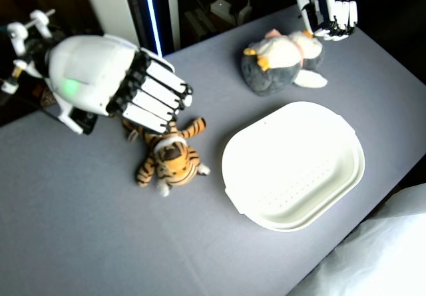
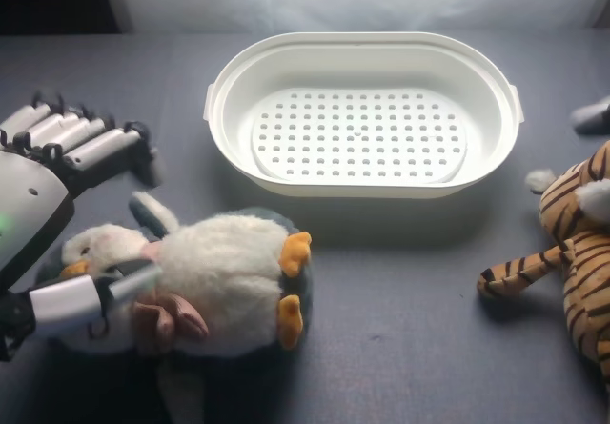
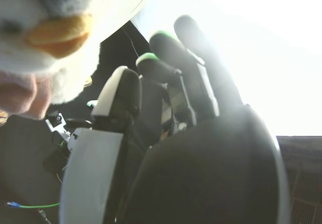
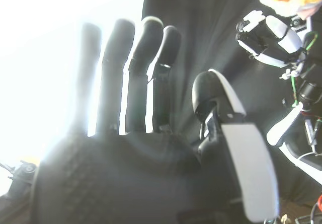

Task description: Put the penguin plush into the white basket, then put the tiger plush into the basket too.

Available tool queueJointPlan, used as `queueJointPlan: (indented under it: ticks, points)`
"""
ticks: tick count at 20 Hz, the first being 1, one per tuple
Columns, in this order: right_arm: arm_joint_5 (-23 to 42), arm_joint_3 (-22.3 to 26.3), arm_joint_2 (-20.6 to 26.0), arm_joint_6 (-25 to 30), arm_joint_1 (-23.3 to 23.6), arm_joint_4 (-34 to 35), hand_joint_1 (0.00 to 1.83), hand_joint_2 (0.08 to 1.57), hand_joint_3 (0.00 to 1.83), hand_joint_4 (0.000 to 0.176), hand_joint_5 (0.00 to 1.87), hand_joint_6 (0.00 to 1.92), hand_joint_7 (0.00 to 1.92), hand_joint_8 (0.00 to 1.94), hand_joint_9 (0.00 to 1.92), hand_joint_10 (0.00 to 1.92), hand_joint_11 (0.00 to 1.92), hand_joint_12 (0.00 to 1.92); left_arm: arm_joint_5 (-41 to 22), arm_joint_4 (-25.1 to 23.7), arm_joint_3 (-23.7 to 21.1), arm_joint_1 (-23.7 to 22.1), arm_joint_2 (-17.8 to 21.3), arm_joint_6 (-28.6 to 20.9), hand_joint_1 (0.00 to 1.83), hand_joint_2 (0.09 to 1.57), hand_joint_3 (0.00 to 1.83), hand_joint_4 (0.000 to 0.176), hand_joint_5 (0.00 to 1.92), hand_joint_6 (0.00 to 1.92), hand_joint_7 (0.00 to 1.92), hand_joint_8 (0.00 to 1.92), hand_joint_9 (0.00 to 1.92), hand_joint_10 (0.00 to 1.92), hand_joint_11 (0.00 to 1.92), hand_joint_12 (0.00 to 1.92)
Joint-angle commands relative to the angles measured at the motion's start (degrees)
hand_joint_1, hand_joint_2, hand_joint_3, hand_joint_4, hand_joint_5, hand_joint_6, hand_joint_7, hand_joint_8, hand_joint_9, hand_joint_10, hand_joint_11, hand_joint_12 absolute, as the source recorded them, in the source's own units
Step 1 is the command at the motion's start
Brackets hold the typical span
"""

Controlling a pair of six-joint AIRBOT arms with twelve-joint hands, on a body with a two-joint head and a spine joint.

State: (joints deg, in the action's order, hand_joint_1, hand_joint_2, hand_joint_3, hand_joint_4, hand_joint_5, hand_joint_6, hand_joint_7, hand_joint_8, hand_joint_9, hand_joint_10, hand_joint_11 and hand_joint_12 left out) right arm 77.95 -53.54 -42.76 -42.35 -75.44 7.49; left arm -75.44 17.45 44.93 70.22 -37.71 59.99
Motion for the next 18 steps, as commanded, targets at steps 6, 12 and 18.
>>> queueJointPlan:
  ticks: [6,12,18]
  points:
    - [6.8,-0.3,0.0,0.4,0.3,0.8,0.88,1.34,0.0,0.0,0.52,0.0,0.38,0.0,0.43,0.0,0.33,0.43,-2.6,-2.2,0.3,-1.3,0.6,2.8,0.78,0.89,0.0,0.132,0.24,0.0,0.18,0.0,0.19,0.0,0.0,0.55]
    - [6.7,-0.3,0.0,0.7,0.4,0.6,0.84,1.35,0.0,0.002,0.51,0.0,0.37,0.0,0.4,0.0,0.31,0.39,12.8,-0.6,0.4,-4.5,1.4,12.6,0.72,0.73,0.01,0.176,0.06,0.0,0.06,0.01,0.1,0.01,0.0,0.44]
    - [6.4,-0.4,0.0,0.9,0.4,0.6,0.87,1.35,0.0,0.0,0.52,0.0,0.37,0.0,0.4,0.0,0.37,0.24,18.0,-1.1,0.4,-4.5,2.5,13.1,0.68,0.7,0.0,0.176,0.0,0.0,0.02,0.0,0.03,0.0,0.03,0.08]
